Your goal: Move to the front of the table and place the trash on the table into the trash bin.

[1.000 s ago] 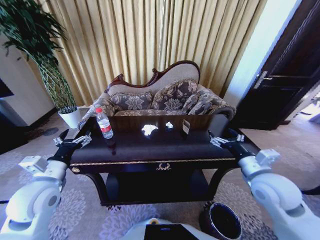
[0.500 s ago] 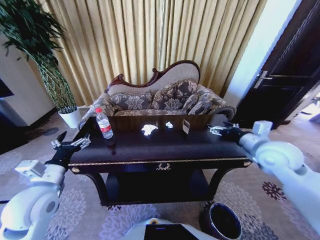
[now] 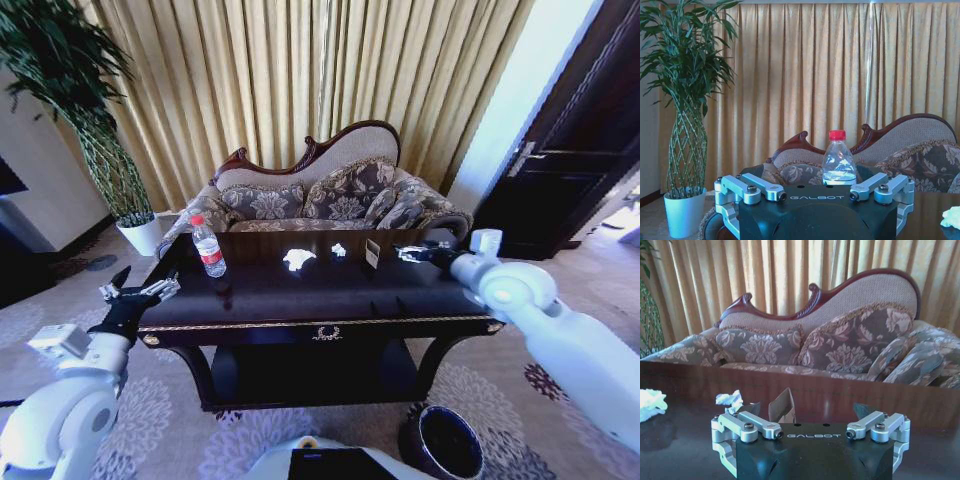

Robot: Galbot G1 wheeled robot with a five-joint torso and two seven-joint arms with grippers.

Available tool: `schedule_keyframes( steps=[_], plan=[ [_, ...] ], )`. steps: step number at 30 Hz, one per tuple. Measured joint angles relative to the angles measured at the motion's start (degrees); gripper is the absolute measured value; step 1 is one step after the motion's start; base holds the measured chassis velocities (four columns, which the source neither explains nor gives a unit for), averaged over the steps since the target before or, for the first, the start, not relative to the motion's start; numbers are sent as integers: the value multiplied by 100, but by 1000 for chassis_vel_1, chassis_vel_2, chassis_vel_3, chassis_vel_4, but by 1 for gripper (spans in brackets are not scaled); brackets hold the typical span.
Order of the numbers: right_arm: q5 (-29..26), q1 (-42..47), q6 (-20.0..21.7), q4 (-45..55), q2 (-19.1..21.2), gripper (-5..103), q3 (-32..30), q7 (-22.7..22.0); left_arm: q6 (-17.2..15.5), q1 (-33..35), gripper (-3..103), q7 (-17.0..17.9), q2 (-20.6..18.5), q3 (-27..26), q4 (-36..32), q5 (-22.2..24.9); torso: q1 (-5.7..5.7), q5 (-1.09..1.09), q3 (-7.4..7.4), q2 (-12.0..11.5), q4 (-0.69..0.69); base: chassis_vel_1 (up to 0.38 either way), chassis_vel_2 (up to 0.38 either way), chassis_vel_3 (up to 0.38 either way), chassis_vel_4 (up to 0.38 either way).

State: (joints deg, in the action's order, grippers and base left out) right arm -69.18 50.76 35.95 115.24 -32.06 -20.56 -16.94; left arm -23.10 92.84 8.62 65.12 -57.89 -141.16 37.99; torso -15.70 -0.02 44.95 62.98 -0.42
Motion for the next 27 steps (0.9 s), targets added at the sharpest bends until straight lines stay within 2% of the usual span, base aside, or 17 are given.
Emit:
schedule_keyframes(
  steps=[7,11,16,27],
  plan=[
    [52,-694,5,-556,-305,100,899,-162,0,84,100,2,37,-19,-58,-79,0,0,0,0,0,0,0,0,0],
    [93,-959,29,-799,-448,100,1174,-232,0,99,100,5,54,-28,-74,-87,0,0,0,0,1,0,0,0,0],
    [163,-1185,48,-1067,-588,100,1473,-236,0,105,100,16,107,-40,-79,-109,0,0,0,0,0,0,0,0,0],
    [305,-1362,77,-1284,-775,100,1706,-224,5,154,100,16,198,-65,-129,-147,0,0,0,0,0,0,0,0,0]
  ],
)
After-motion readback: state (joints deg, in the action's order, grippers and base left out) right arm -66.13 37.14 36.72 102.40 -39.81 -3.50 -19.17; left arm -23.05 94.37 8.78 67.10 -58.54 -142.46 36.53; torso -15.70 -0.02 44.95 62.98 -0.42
